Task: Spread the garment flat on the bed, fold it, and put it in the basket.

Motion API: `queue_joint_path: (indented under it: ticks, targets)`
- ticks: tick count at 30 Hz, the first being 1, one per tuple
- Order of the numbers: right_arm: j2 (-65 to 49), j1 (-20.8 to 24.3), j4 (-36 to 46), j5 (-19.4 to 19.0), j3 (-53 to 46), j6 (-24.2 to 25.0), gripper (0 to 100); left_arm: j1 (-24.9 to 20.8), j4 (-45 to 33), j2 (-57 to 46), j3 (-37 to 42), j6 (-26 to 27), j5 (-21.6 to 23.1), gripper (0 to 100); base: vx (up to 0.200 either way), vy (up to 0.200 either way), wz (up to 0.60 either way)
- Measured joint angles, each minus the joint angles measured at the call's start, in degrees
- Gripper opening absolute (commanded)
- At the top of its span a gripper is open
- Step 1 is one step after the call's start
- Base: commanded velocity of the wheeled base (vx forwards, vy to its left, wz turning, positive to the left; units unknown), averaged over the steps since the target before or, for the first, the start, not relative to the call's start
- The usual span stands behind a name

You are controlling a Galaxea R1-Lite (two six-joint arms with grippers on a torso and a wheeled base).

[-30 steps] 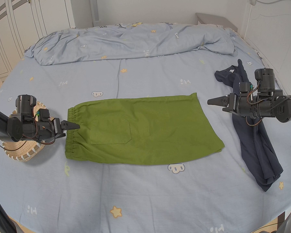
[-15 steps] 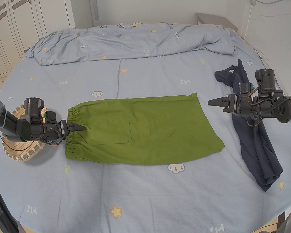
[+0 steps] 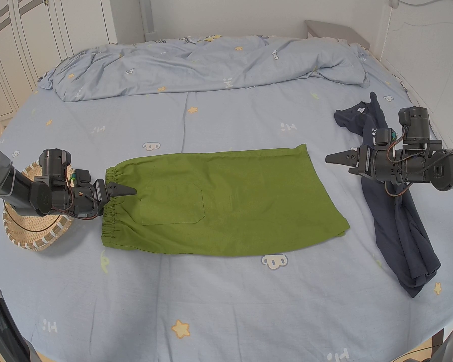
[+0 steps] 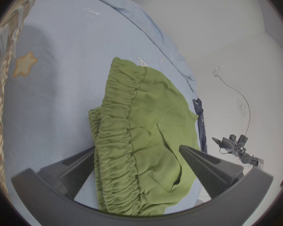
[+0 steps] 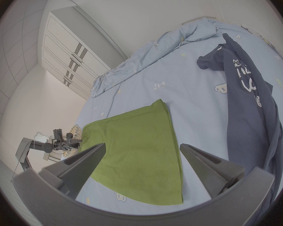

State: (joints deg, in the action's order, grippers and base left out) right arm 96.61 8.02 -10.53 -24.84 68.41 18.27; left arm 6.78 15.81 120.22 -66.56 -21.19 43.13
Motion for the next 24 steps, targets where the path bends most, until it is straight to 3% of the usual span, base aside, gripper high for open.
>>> queue_joint_path:
  ticks: [2,3,20,24]
  targets:
    - [0.00,-0.23,0.02,0.00,-0.02,0.00,100,0.05,0.02,0.45,-0.39,-0.23,0.02,100,0.000,0.000,0.00]
    - [0.00,-0.34,0.02,0.00,-0.09,0.00,100,0.05,0.04,0.72,-0.57,-0.51,0.02,0,0.000,0.000,0.00]
    - [5.24,-3.10,1.37,-0.26,-0.34,0.17,100,0.05,-0.09,-1.18,0.17,-0.84,-0.05,0,0.000,0.000,0.00]
    - [6.97,-3.56,3.15,-3.78,-0.56,0.12,100,0.07,-0.05,-2.65,0.55,-0.84,0.00,0,0.000,0.000,0.00]
